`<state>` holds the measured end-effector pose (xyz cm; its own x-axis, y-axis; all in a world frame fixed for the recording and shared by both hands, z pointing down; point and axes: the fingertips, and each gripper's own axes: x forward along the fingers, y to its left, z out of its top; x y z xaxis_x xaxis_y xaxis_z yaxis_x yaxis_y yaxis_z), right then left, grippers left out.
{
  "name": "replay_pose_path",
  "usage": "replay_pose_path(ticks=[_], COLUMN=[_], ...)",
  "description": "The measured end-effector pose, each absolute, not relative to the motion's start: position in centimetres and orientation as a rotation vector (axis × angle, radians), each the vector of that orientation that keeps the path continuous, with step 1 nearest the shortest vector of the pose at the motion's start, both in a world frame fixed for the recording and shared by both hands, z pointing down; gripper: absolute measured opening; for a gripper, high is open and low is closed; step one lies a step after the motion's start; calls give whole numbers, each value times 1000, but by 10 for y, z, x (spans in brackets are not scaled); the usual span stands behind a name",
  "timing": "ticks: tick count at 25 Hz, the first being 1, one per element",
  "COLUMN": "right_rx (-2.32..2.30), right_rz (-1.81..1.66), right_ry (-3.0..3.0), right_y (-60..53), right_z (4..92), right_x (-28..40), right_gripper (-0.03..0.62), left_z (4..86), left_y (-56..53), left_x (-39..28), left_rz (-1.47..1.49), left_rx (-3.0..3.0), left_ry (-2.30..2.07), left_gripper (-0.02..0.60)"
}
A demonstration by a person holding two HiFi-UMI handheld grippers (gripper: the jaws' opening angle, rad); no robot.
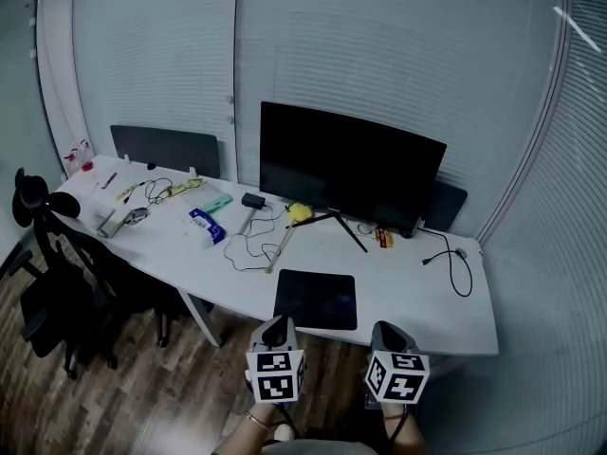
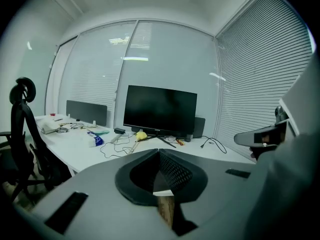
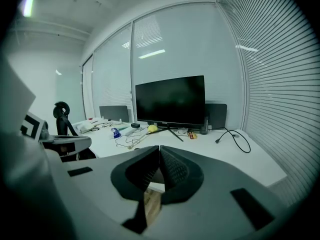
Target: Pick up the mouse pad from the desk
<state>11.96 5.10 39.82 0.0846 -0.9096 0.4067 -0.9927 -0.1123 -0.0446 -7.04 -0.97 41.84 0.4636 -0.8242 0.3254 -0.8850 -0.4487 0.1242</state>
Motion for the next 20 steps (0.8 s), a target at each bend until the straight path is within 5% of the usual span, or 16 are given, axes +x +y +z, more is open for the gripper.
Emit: replay_pose_path(ticks=[20], right_rx=[2104], right_rz=[563], right_ry=[-1847], right_y=[-19], right_z=[419], right_x=[128], right_gripper=[34], left_z=[448], left_y=[-75], left_x=[-74], left_rz=[403], left_rx=[2395], left_ry=[-1421], left_gripper=[18])
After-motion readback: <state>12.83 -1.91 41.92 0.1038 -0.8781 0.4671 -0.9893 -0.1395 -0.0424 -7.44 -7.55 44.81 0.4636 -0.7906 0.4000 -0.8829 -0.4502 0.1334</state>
